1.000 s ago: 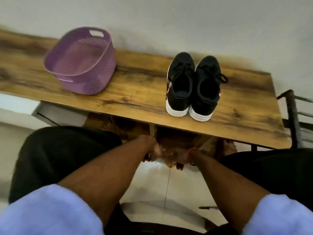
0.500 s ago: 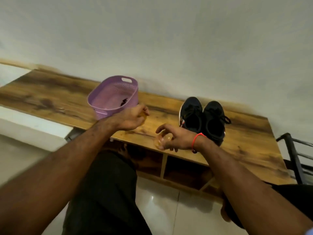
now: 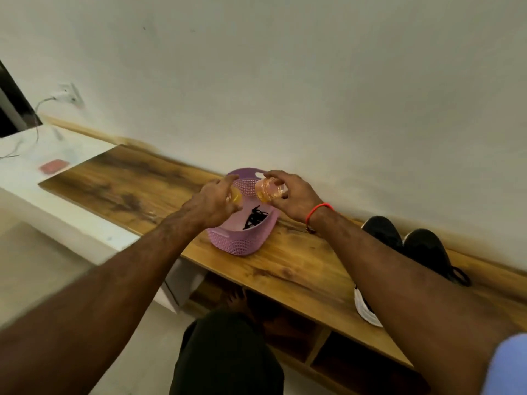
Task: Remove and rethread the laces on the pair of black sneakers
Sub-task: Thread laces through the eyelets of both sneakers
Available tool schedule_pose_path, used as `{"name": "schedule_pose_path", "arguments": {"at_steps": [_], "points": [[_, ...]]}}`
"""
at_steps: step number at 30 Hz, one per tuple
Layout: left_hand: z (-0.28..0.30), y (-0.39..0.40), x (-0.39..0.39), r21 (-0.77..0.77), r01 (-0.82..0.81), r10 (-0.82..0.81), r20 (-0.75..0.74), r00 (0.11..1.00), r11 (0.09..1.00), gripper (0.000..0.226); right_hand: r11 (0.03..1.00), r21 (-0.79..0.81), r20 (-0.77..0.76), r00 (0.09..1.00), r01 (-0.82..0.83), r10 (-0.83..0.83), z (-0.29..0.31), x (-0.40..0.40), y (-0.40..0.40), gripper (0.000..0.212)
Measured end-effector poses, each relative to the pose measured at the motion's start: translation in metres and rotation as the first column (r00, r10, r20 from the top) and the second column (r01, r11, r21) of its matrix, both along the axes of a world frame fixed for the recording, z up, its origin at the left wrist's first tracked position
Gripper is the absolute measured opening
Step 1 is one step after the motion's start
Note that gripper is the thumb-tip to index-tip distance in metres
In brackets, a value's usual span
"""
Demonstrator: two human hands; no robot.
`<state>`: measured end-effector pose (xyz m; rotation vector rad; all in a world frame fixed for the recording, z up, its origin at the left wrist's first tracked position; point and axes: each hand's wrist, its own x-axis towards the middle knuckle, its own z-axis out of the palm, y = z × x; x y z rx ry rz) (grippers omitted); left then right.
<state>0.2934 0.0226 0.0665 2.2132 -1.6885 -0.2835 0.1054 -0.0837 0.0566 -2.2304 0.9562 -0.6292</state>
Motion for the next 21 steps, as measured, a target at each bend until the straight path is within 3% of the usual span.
{"name": "schedule_pose_path", "arguments": {"at_steps": [2, 5, 8, 11, 16, 21], "points": [[-0.005, -0.008, 0.012, 0.039, -0.03, 0.029, 0.038, 0.999, 0.999, 0.072, 1.0, -0.017, -0.037, 0.999, 0.003, -0.004, 0.001, 0.018, -0.014, 0.061], [-0.012, -0.022, 0.018, 0.206, -0.023, 0.008, 0.072, 0.997, 0.978, 0.064, 0.998, -0.033, -0.225, 0.974, -0.05, 0.042, -0.004, 0.045, -0.032, 0.061], [-0.018, -0.037, 0.014, 0.384, -0.052, -0.038, 0.224, 0.974, 0.922, 0.06, 0.991, -0.09, -0.432, 0.9, -0.103, 0.054, -0.015, 0.074, -0.05, 0.047], [-0.034, -0.055, 0.014, 0.462, -0.075, -0.091, 0.325, 0.941, 0.884, 0.061, 0.984, -0.095, -0.578, 0.813, -0.154, 0.072, -0.029, 0.103, -0.069, 0.048], [-0.064, -0.072, 0.019, 0.461, -0.075, -0.061, 0.274, 0.96, 0.884, 0.053, 0.982, -0.043, -0.632, 0.766, -0.186, 0.117, -0.051, 0.135, -0.087, 0.047], [-0.065, -0.069, 0.023, 0.431, -0.066, -0.057, 0.265, 0.963, 0.9, 0.053, 0.981, -0.063, -0.606, 0.788, -0.186, 0.111, -0.057, 0.135, -0.09, 0.068]]}}
